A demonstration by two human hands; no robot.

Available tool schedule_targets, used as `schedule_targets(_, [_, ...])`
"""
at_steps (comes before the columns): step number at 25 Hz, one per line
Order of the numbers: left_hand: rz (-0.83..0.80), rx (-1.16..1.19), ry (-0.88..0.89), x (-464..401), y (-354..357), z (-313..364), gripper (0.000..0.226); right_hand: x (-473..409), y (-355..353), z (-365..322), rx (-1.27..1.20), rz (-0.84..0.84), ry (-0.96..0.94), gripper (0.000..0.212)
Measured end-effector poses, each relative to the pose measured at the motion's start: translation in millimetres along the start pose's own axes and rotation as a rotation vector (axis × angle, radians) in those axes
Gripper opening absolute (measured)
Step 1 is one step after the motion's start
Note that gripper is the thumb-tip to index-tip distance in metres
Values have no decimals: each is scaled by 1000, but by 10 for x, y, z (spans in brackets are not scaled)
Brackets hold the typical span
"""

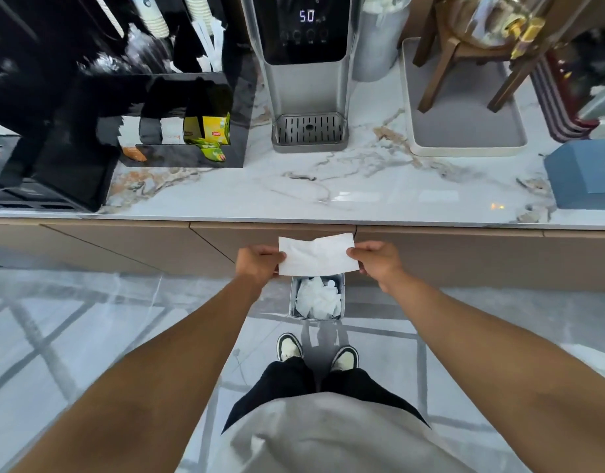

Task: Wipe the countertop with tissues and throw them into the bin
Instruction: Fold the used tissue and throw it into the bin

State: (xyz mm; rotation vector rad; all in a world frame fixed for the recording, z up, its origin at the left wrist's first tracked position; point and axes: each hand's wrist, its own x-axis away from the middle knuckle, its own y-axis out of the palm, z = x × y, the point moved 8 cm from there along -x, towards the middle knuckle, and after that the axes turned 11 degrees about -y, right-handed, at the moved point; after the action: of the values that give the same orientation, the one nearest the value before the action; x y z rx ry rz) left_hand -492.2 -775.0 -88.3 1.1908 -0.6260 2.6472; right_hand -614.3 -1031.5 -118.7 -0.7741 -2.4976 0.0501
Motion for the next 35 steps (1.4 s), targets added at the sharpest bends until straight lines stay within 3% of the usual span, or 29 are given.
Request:
schedule_targets(7, [-35, -82, -76, -284, 91, -431, 10, 67, 33, 442, 108, 71, 76, 8])
schedule_targets(14, [-63, -248, -82, -988, 357, -881, 10, -119, 163, 1195, 335, 122, 168, 15])
schedule_targets(25, [-126, -564, -65, -2595, 972, -2093, 18, -1086, 615, 2908, 547, 24, 223, 10])
schedule_targets(35, [-94, -714, -9, -2998, 1280, -2301, 13, -1475, 807, 3432, 704, -37, 182, 14])
